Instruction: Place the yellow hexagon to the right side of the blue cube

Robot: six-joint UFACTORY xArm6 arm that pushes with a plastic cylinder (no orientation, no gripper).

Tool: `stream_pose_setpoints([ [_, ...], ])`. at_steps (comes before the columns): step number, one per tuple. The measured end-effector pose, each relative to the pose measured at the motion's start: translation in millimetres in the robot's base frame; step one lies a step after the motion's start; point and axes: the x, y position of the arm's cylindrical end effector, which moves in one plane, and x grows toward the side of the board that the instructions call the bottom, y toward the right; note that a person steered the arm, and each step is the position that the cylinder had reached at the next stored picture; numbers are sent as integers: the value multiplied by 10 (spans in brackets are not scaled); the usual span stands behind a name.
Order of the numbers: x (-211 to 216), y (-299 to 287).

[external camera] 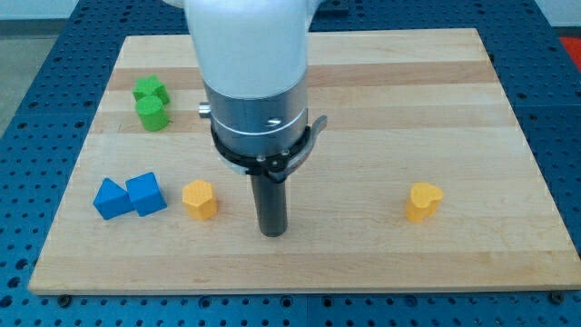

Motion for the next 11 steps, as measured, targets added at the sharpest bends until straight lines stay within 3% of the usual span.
stream_pose_setpoints([
  [3,-179,-214],
  [6,144,-502],
  [11,-336,-601],
])
